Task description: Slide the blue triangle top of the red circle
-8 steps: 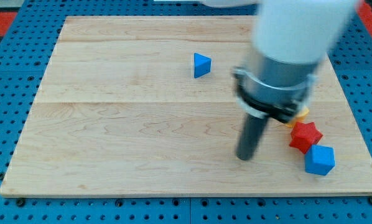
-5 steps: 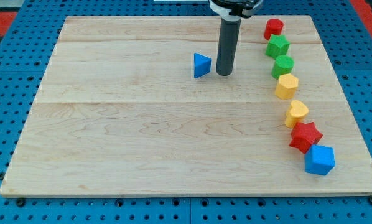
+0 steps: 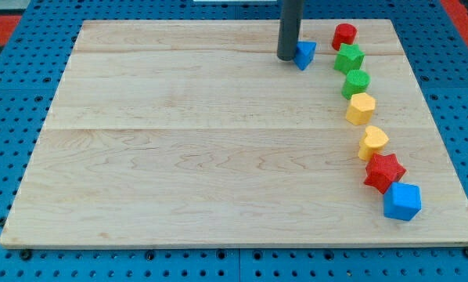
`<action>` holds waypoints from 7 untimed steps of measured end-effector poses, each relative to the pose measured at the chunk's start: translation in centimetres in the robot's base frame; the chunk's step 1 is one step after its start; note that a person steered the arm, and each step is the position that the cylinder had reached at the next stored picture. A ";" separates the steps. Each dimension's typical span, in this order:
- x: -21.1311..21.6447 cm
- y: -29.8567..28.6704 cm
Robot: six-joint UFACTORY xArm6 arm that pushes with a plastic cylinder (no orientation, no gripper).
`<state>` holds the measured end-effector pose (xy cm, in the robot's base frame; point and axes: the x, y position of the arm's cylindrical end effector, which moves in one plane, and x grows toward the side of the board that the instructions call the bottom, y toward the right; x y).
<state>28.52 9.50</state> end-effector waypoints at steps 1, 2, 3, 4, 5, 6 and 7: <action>1.5 -1.4; 4.4 0.4; 2.8 3.3; -1.4 4.5; -4.3 4.5; -1.6 4.0; 0.7 0.2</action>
<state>29.18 9.67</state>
